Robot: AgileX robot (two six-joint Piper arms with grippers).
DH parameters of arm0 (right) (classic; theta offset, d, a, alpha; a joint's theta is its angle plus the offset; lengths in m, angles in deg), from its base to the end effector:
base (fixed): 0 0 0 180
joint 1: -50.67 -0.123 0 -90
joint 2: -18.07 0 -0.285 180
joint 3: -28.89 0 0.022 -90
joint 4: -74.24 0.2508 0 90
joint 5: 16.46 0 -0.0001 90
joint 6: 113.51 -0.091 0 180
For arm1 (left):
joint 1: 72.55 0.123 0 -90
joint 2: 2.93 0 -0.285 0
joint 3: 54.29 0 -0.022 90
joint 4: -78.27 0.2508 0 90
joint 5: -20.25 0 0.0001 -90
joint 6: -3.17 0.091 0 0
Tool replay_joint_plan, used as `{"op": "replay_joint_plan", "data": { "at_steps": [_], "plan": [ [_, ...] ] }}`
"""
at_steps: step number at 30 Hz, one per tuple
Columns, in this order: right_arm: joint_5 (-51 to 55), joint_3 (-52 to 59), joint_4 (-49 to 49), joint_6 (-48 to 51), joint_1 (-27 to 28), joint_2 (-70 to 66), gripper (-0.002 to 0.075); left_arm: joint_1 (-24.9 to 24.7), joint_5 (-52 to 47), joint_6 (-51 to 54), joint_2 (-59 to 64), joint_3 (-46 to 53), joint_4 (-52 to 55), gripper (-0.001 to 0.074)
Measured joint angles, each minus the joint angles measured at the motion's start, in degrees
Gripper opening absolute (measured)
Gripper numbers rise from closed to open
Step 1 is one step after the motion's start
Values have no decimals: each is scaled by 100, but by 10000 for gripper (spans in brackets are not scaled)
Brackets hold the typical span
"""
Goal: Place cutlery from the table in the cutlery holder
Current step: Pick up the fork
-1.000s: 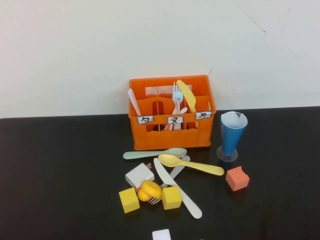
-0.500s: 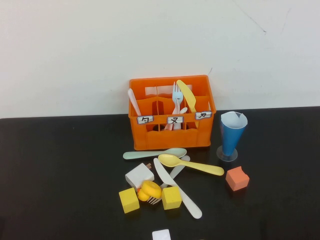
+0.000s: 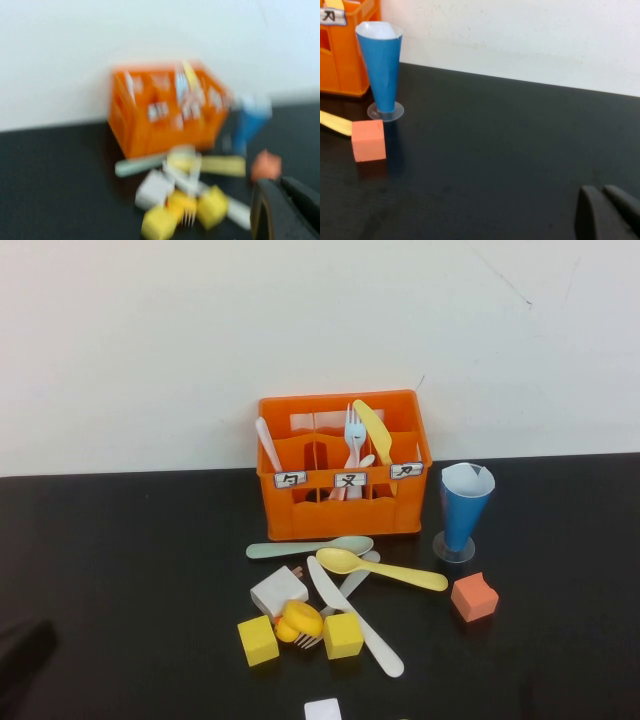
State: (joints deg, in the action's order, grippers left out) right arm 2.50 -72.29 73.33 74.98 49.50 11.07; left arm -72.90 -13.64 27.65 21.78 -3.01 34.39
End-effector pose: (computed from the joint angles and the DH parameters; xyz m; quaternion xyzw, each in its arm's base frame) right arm 0.0536 0.0006 0.1746 -0.0711 0.7890 -0.0456 0.6086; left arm 0.0610 -0.0356 0.3069 0.0322 0.7704 -0.2296 0.5939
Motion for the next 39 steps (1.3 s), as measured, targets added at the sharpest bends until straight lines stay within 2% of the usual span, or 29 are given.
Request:
{"op": "replay_joint_plan", "data": {
  "at_steps": [2,7,12,15,22,25,29,30,32,35,39],
  "plan": [
    [0,0,0,0,0,0,-3,-54,-723,679,644,-504,237,-1],
    [0,0,0,0,0,0,-3,-305,-1782,2273,1951,-1416,338,-1],
    [0,0,0,0,0,0,-3,-876,-2297,2853,3178,-2084,545,-1],
    [0,0,0,0,0,0,-3,-1457,-2382,2905,3865,-2344,929,-1],
    [0,0,0,0,0,0,-3,-3266,-2028,2241,5409,-2658,2287,13],
    [0,0,0,0,0,0,-3,-3882,-1657,1979,5972,-2727,2701,85],
    [0,0,0,0,0,0,-3,-4478,-1100,1786,6649,-2776,2918,271],
    [0,0,0,0,0,0,-3,-4662,-958,1656,6863,-2797,2980,347],
    [0,0,0,0,0,0,-3,-4872,-834,1506,7234,-2920,3071,417],
    [0,0,0,0,13,0,-3,-5115,-781,1306,7762,-3197,3215,453],
    [0,0,0,0,13,0,-3,-5217,-761,1024,8458,-3715,3304,454]
  ]
}}
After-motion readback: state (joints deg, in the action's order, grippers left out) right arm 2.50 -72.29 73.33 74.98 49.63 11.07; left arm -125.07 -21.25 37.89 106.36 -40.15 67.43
